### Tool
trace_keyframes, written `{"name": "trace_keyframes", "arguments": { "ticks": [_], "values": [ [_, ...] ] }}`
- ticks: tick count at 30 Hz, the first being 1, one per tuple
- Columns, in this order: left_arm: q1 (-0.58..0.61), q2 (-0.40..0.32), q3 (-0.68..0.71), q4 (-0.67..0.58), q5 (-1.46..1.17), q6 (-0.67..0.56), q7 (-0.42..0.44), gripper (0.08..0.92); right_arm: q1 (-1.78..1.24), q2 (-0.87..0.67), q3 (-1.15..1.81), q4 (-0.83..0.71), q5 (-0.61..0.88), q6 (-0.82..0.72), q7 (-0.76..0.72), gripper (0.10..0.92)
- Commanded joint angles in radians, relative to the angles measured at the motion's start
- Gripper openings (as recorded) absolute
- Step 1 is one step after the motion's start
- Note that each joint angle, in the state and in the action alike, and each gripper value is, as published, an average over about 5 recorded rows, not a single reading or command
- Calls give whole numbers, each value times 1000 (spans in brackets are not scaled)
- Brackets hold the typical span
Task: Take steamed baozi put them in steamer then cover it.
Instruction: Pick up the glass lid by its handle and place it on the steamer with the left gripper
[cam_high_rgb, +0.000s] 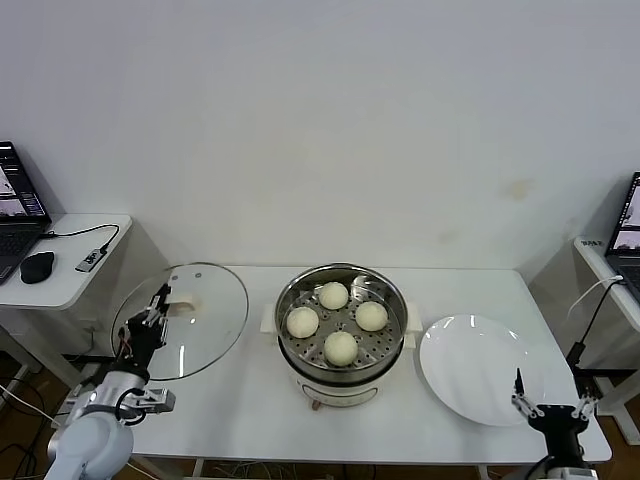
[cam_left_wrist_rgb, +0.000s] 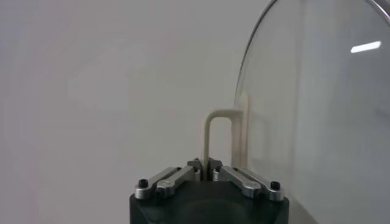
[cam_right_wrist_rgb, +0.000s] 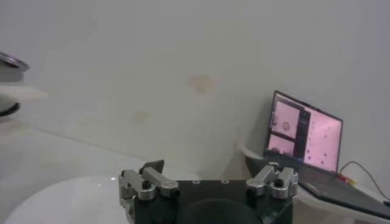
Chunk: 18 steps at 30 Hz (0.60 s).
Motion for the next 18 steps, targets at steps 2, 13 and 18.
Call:
{"name": "trace_keyframes", "arguments": {
  "ticks": [2, 13, 18],
  "values": [
    [-143, 129, 294, -166, -59, 237, 110, 139, 7, 6, -77, -3, -59, 4, 11, 823],
    [-345, -56, 571, -122, 137, 376, 201, 139, 28, 6, -100, -19, -106, -7, 31, 823],
    [-366, -163, 621, -104, 273, 401, 296, 139, 34, 7, -108, -26, -127, -14, 37, 823]
  ]
}}
